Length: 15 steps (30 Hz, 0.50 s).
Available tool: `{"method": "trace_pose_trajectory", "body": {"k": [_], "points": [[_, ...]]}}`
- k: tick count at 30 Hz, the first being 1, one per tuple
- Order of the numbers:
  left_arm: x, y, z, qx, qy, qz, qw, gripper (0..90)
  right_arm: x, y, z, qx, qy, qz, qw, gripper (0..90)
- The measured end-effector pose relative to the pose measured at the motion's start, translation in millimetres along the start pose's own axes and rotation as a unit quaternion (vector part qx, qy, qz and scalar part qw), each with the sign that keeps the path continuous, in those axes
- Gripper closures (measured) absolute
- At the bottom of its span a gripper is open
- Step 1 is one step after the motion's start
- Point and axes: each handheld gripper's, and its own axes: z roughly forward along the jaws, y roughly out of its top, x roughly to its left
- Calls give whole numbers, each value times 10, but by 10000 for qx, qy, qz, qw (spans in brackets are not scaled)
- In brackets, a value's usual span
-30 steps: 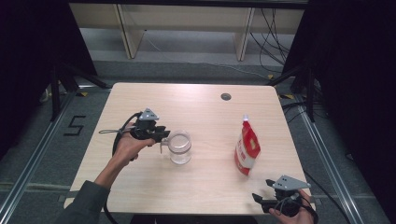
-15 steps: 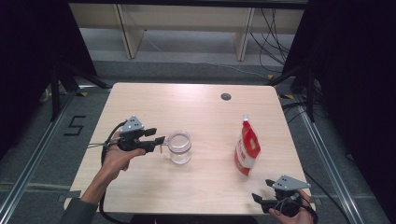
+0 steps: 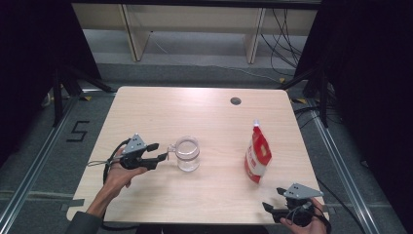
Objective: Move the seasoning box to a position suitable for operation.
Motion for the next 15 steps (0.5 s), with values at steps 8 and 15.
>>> {"method": "trace_pose_trajectory", "body": {"k": [8,15], "points": [[-21,-21,138,91,-44,54,9999,501,10,2,6,20,46,16,10000,253],[3,-46,243,122,-113,119,9998,571,20,3,8,40,54,64,10000,253]]}}
